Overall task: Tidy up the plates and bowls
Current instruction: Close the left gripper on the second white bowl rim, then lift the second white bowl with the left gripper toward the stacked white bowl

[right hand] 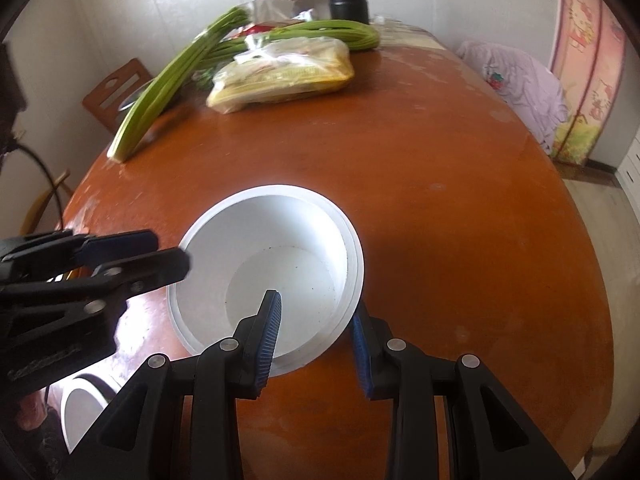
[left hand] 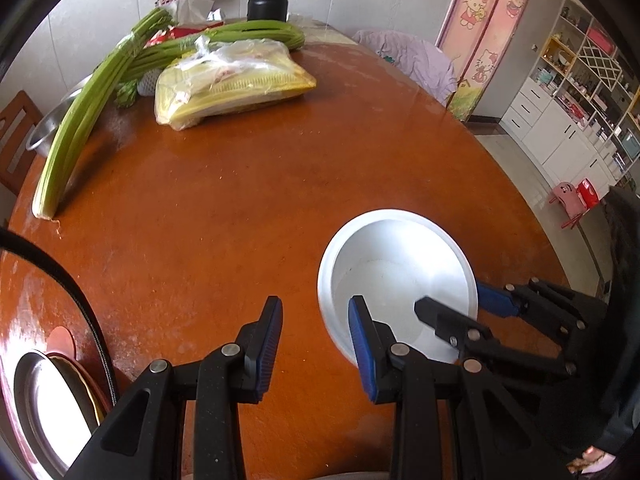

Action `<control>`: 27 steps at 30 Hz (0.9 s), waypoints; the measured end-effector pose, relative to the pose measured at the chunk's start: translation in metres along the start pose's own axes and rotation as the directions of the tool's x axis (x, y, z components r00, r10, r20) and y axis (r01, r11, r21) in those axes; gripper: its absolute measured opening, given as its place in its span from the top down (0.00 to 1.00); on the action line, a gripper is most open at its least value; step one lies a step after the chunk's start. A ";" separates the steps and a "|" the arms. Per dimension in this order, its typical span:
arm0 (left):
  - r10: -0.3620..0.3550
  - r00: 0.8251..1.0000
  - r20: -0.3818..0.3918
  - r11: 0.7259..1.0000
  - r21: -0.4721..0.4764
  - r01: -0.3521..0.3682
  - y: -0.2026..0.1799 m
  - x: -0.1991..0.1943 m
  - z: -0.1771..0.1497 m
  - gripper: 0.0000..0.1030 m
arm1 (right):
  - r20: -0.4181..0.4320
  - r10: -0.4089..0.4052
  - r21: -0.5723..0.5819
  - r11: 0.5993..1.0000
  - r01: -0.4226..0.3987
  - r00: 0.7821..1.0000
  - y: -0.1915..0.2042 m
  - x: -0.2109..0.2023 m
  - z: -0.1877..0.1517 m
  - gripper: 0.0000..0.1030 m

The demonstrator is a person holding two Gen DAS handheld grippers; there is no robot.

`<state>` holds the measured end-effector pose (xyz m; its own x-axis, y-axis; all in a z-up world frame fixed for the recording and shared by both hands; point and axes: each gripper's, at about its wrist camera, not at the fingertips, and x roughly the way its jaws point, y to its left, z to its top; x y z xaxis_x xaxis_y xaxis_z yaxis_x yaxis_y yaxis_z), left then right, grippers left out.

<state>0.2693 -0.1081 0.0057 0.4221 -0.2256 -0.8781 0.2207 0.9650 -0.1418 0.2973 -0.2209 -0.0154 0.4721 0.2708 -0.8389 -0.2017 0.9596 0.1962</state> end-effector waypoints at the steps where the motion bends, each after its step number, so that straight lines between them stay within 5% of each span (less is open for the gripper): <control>1: -0.002 1.000 -0.002 1.000 -0.004 0.002 0.001 0.001 0.000 0.67 | -0.003 0.009 -0.008 1.000 -0.009 1.000 0.003 0.001 0.000 0.66; 17: -0.069 0.992 -0.105 0.995 -0.072 0.062 0.019 0.030 -0.006 0.67 | -0.032 0.095 -0.048 0.994 -0.097 0.995 0.029 0.002 -0.006 0.66; 27: -0.082 0.994 -0.075 0.993 -0.086 0.075 0.022 0.018 -0.010 0.68 | -0.017 0.091 -0.075 0.993 -0.092 0.996 0.039 -0.004 -0.009 0.65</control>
<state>0.2733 -0.0896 -0.0179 0.3359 -0.2930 -0.8952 0.1750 0.9533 -0.2463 0.2798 -0.1857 -0.0088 0.4369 0.3556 -0.8262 -0.3081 0.9221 0.2339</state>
